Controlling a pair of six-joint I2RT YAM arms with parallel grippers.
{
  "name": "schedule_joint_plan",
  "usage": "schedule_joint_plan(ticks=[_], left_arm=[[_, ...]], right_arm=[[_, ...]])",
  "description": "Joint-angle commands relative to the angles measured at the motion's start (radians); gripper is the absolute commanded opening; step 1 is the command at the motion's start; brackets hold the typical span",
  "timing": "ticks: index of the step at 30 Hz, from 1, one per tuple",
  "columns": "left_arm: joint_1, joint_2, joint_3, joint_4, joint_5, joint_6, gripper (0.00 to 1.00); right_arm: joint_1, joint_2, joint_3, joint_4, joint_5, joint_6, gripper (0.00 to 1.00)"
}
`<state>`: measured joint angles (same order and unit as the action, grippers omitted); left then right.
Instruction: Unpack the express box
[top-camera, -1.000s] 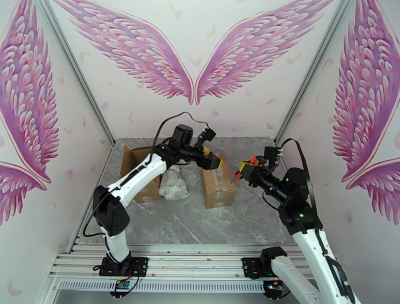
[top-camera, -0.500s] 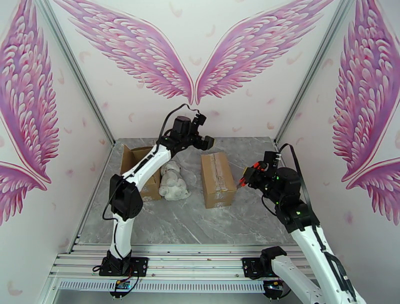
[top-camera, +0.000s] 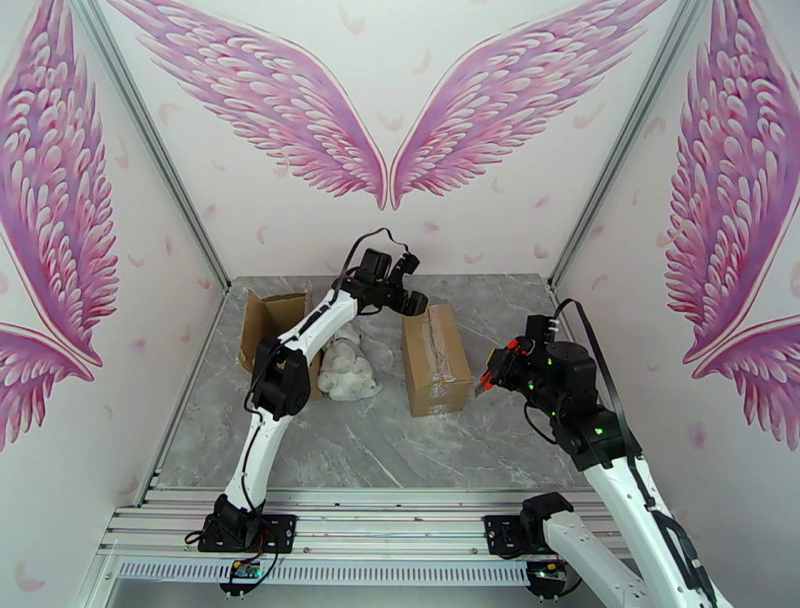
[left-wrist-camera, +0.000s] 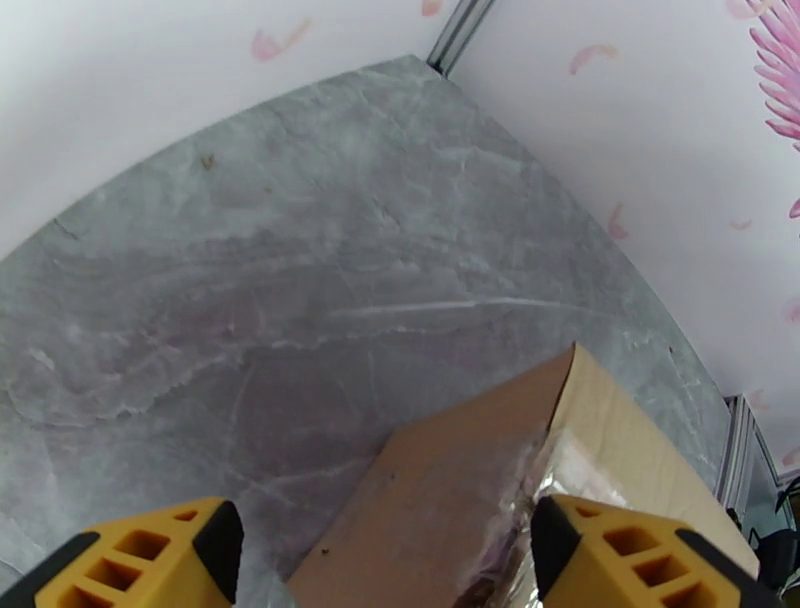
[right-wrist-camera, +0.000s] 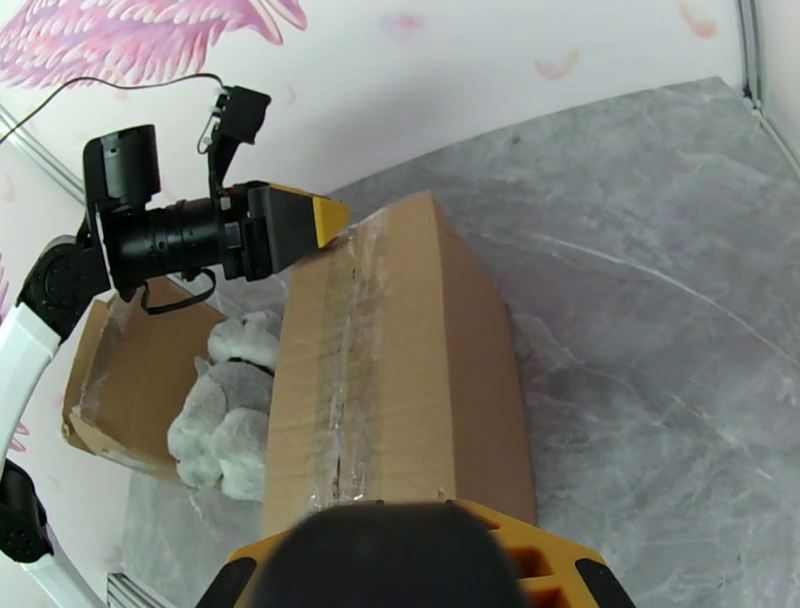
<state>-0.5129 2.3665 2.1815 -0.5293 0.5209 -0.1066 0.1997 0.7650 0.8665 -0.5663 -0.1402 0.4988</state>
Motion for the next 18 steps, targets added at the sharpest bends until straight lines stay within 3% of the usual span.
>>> schedule_joint_plan(ticks=[1,13,18], left_arm=[[0.002,-0.103,-0.137,0.053,0.076,-0.027,0.76],[0.007,-0.356,-0.517,0.219,0.083,-0.173,0.62],[0.002,-0.418,-0.613,0.25,0.079,-0.204,0.6]], right_arm=[[0.01,-0.005,0.036,-0.035,-0.024,0.005,0.12],[0.032,0.119,0.169,0.024,-0.029,-0.011,0.12],[0.17,0.212,0.22,0.139,0.126,-0.068,0.09]])
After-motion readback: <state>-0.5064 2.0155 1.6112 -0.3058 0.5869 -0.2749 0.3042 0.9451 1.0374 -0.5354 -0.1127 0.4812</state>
